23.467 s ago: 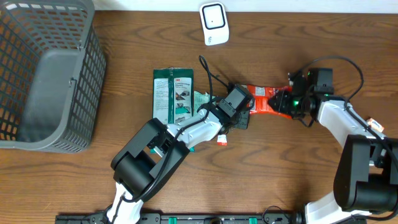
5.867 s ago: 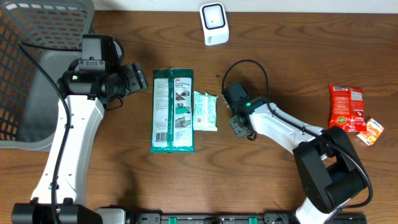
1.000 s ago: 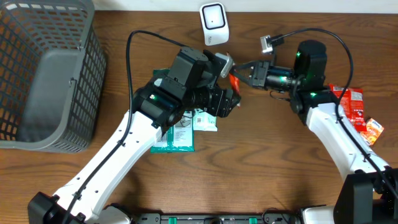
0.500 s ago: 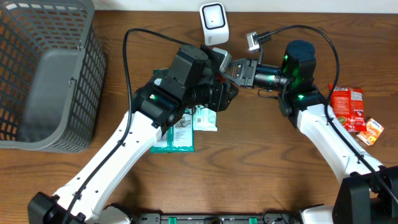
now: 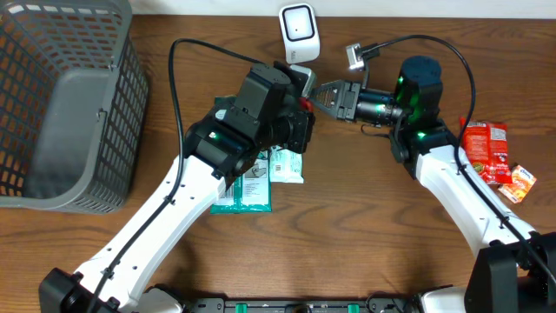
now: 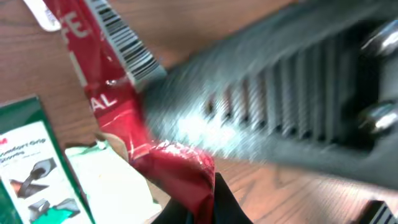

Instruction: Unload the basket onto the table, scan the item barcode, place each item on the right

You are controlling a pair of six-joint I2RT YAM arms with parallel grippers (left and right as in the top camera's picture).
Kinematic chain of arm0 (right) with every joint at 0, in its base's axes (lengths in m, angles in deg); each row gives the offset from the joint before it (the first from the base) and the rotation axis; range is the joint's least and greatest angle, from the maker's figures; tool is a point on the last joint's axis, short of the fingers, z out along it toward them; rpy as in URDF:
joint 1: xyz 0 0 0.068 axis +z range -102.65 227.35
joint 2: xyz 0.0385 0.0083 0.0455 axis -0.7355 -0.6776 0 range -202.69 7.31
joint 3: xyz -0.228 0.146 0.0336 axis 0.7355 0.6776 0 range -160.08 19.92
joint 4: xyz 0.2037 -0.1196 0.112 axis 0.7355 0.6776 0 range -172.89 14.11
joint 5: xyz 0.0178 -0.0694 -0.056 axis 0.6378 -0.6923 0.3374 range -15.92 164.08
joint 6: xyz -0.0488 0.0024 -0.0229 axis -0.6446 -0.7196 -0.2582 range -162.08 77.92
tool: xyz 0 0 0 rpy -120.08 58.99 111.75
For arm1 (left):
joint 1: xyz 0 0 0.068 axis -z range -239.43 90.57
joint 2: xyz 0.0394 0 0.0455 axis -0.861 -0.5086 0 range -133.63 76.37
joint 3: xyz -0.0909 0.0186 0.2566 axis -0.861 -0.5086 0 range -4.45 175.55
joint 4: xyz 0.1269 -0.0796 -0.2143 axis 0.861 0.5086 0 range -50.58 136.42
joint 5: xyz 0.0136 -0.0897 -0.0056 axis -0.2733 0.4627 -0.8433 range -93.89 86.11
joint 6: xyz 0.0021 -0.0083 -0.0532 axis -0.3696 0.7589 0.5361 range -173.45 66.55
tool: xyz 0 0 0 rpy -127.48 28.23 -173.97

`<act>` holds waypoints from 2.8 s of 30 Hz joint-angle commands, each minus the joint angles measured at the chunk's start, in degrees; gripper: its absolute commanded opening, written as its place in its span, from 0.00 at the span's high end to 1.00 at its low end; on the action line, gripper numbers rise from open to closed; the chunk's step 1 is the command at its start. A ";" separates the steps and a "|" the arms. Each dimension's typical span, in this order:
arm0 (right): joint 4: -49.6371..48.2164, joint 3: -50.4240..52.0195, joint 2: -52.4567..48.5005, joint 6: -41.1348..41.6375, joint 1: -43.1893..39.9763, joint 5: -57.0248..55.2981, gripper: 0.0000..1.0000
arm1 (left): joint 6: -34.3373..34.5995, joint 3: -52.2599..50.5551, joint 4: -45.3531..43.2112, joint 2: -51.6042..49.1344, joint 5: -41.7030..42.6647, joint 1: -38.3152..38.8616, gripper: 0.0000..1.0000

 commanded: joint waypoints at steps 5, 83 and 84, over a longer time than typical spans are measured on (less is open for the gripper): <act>4.13 -0.39 0.04 -9.16 -5.11 -0.35 0.53 | -2.84 -0.15 3.96 -0.85 -2.05 0.24 0.93; 44.96 -4.04 -1.90 -27.91 9.77 -48.98 0.80 | 4.44 3.26 26.53 -4.57 -15.39 -18.10 0.24; 47.93 -4.04 -1.77 -27.98 10.75 -50.18 0.72 | 4.44 3.26 26.60 -4.57 -15.39 -18.10 0.23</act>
